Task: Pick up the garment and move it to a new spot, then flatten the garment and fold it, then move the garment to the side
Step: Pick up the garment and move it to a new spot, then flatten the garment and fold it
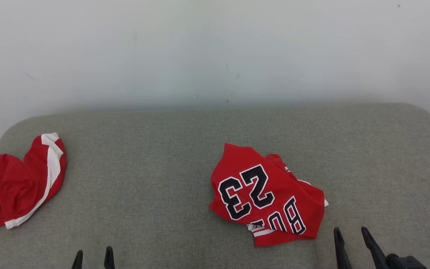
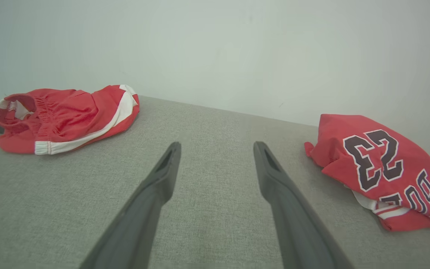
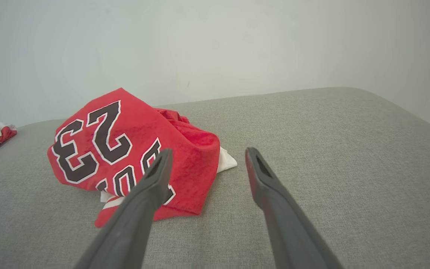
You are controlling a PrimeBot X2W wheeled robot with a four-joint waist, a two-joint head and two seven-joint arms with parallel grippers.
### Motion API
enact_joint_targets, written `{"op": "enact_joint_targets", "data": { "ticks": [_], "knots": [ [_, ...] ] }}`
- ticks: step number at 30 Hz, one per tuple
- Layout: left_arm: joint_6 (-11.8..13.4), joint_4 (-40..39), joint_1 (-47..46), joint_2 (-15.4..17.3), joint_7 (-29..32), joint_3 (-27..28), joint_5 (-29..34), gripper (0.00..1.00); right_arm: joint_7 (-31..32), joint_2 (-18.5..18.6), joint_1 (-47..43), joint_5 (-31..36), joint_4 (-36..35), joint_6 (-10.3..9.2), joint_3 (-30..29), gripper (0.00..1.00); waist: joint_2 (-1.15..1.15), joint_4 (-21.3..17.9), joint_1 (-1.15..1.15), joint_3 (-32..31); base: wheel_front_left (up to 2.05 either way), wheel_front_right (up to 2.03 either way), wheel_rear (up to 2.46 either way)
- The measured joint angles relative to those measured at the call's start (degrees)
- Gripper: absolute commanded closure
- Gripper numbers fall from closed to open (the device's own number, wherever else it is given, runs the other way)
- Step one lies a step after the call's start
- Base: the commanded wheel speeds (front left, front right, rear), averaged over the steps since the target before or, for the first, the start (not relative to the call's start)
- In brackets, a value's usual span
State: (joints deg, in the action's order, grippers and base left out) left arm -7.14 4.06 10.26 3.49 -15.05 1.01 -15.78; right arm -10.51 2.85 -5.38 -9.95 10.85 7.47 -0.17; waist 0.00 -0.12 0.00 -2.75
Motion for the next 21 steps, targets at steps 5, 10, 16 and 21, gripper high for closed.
{"op": "enact_joint_targets", "data": {
  "ticks": [5, 10, 16, 21],
  "knots": [
    [-0.3, 0.2, 1.4, -0.2, 0.0, -0.5, 0.7, 0.00, 0.0, 0.0, -1.8, 0.2, 0.7, 0.00, -0.1, 0.00, 0.00, 0.3, -0.01, -0.7, 0.00, 0.00, 0.00],
    [-0.3, -0.3, 1.4, -0.1, 0.0, -1.6, 0.5, 0.00, 0.0, 0.0, -1.9, -0.2, 0.9, 0.00, 0.0, 0.00, 0.00, -0.4, 0.00, -0.5, 0.00, 0.00, 0.00],
    [-0.4, -0.9, 1.2, 0.1, 0.0, -2.3, 0.5, 0.00, -0.2, 0.0, -1.3, -1.0, 1.1, 0.00, 0.0, 0.00, 0.00, -1.1, 0.00, -0.2, 0.00, 0.00, 0.00],
    [-0.4, -0.8, 1.2, 0.2, 0.0, -2.7, 0.5, 0.00, -0.6, 0.0, -0.6, -1.1, 1.5, 0.00, 0.3, 0.00, 0.00, -1.0, 0.00, 0.1, 0.00, 0.00, 0.00]
  ]
}}
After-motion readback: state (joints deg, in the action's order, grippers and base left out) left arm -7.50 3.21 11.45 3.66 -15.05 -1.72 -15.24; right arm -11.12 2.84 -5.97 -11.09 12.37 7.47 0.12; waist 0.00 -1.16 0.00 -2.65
